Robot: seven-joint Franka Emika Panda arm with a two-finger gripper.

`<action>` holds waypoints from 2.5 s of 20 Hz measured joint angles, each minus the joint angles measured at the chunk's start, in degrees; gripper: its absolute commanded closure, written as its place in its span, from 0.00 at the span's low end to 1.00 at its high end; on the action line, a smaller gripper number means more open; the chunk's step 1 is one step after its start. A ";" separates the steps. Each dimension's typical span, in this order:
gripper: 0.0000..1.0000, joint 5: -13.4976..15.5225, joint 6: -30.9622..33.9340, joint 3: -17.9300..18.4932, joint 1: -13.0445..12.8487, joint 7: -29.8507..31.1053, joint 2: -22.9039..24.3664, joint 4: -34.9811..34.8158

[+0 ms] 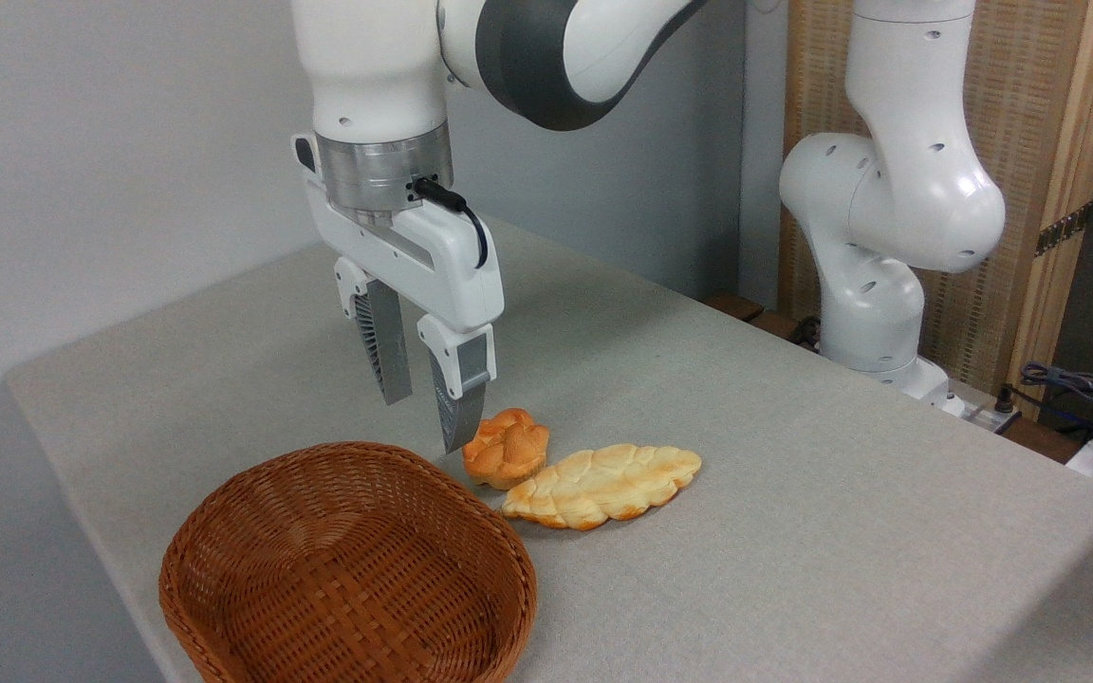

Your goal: Put bread into the basket

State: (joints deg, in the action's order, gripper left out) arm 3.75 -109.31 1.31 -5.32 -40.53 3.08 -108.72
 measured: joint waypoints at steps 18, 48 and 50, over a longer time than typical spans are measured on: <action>0.00 0.00 0.18 -0.06 -0.04 -0.33 -0.18 -0.50; 0.48 -5.61 -0.90 -0.68 -8.01 -28.36 -0.39 -13.53; 0.61 -5.62 -0.94 -0.71 -8.22 -28.36 -0.56 -13.51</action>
State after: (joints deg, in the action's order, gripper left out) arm -1.86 -110.24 0.60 -13.54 -68.88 2.53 -122.23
